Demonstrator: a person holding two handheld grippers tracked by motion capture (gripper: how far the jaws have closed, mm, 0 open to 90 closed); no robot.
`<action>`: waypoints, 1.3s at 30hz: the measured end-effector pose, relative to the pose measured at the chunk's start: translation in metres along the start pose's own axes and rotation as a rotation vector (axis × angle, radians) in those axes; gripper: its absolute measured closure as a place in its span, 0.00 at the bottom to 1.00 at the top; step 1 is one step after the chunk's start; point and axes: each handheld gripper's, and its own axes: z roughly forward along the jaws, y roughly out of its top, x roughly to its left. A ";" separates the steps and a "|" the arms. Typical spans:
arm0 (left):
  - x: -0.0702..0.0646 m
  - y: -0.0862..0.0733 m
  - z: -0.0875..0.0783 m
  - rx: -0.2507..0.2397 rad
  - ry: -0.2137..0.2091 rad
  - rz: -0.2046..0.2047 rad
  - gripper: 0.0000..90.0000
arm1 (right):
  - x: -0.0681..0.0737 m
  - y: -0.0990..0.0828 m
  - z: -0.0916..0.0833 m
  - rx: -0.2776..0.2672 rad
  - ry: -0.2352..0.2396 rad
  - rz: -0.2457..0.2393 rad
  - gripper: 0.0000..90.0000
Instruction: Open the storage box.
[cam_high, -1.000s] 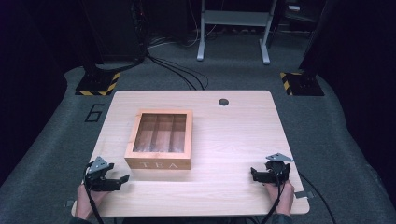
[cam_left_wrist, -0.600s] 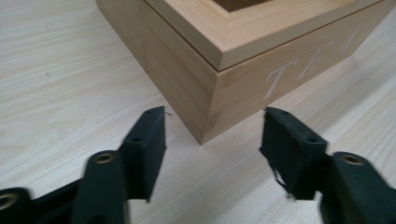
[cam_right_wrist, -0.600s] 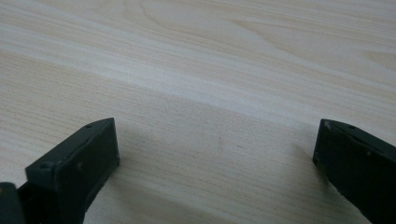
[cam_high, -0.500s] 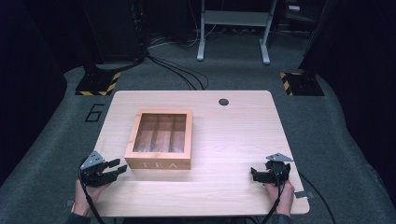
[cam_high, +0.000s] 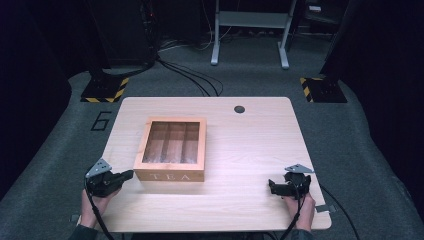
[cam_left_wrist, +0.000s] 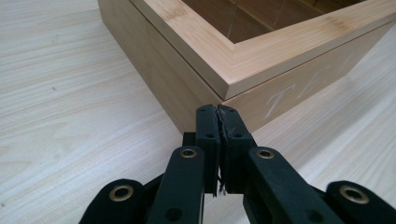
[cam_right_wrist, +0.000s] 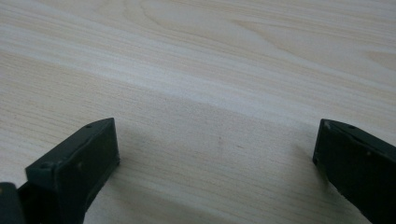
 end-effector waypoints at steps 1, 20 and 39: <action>0.000 0.001 0.000 0.003 0.000 0.003 0.98 | 0.000 0.000 0.000 0.000 0.000 0.000 0.00; 0.004 0.000 0.000 -0.015 -0.041 -0.037 0.99 | 0.000 0.000 0.000 0.000 0.000 0.000 0.00; 0.005 -0.002 0.001 -0.037 -0.062 -0.064 0.98 | 0.000 0.000 0.000 -0.001 0.000 0.000 0.00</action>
